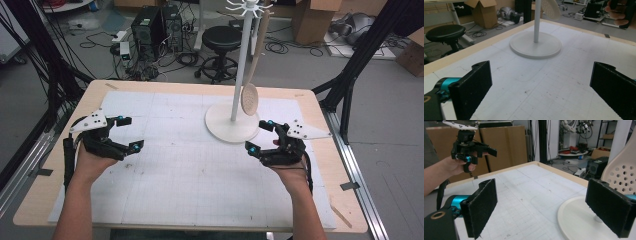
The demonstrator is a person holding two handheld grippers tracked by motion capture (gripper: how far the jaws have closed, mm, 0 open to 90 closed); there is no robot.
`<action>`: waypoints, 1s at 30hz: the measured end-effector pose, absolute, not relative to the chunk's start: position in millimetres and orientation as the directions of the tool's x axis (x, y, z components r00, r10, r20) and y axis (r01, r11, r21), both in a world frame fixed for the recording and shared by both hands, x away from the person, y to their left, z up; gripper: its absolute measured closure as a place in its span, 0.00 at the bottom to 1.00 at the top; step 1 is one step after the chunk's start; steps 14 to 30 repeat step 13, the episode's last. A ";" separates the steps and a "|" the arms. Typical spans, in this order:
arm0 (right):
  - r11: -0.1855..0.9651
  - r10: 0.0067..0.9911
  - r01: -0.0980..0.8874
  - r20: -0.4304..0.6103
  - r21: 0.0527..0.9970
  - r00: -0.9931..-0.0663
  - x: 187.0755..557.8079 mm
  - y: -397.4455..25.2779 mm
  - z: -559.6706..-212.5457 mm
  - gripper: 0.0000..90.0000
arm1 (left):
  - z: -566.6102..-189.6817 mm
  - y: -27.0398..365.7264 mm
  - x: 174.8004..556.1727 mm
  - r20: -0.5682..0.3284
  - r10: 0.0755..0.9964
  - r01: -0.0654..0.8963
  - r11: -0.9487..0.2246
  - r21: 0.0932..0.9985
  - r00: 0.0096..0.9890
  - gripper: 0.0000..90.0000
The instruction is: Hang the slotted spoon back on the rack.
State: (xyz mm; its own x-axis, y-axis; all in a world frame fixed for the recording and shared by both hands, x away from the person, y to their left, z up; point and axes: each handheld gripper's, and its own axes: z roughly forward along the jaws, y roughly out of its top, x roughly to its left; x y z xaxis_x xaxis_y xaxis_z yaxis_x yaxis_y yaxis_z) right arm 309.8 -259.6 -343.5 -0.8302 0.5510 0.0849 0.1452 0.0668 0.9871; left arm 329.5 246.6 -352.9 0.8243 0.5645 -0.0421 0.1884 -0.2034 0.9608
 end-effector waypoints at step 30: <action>0.062 0.547 0.145 0.087 0.988 -0.833 309.7 -260.5 -343.1 0.11 | -354.1 245.3 330.4 -0.040 0.569 0.197 -0.217 0.956 0.821 0.05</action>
